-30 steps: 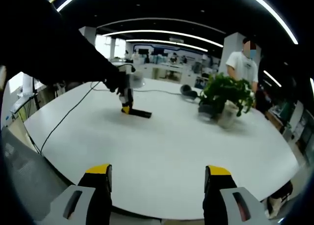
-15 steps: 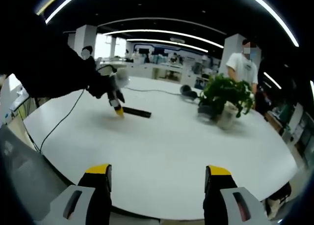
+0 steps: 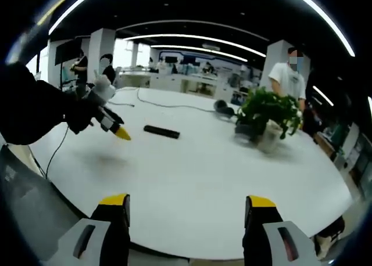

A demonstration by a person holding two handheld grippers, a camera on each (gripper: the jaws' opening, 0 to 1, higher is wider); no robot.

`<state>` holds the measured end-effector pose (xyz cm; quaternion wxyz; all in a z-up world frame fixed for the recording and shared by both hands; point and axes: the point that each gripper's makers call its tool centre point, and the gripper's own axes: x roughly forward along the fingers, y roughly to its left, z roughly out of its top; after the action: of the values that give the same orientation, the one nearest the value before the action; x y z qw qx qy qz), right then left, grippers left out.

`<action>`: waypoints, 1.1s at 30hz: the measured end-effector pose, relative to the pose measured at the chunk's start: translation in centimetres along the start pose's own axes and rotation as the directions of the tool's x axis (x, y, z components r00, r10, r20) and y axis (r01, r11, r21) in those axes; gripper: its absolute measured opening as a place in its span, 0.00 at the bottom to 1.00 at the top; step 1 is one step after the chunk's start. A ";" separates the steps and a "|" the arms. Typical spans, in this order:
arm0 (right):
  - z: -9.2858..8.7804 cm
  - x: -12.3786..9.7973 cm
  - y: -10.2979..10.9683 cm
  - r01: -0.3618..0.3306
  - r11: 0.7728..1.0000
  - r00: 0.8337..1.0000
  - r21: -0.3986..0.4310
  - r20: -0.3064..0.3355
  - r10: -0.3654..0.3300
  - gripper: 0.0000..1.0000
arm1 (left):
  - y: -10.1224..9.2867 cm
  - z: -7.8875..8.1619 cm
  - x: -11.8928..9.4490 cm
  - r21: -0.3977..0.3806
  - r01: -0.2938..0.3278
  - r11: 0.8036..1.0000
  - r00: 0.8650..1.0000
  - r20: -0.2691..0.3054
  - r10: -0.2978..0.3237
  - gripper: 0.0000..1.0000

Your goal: Press the specified remote control buttons in sequence, fully releasing each button before pressing the next.

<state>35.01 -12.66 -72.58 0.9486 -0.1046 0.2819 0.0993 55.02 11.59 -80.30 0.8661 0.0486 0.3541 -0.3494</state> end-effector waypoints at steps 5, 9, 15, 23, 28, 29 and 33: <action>0.0 -0.1 0.1 0.000 1.000 1.000 -0.003 0.001 0.000 0.83 | -1.3 -0.8 -5.0 -0.003 -0.028 1.000 0.998 0.057 0.028 1.00; 0.0 -0.1 0.1 -0.002 1.000 1.000 -0.005 0.000 0.002 0.83 | -3.0 -0.4 -9.4 -0.040 -0.064 0.997 0.985 0.156 0.069 1.00; 0.2 -0.2 0.0 -0.007 1.000 1.000 0.008 0.020 0.007 0.82 | -4.9 -0.5 -15.3 -0.164 -0.090 0.982 0.950 0.282 0.134 1.00; 0.1 -0.1 0.1 -0.013 1.000 1.000 0.000 0.013 0.013 0.80 | -6.7 -2.5 -22.0 -0.178 -0.237 0.955 0.884 0.369 0.288 1.00; 0.1 -0.1 0.1 -0.011 1.000 1.000 0.000 0.015 0.011 0.80 | -7.4 -3.4 -23.6 -0.188 -0.333 0.924 0.826 0.414 0.382 1.00; 0.2 -0.1 0.1 -0.013 1.000 1.000 0.002 0.018 0.013 0.81 | -7.4 -3.6 -23.8 -0.173 -0.362 0.916 0.817 0.414 0.401 1.00; 0.2 -0.2 0.2 -0.012 1.000 1.000 -0.003 0.023 0.012 0.81 | -6.4 -4.0 -24.5 -0.170 -0.430 0.886 0.775 0.433 0.460 1.00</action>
<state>34.91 -12.46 -72.31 0.9509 -0.1032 0.2716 0.1065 36.25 22.11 -66.36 0.9838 0.0196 0.1268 -0.1250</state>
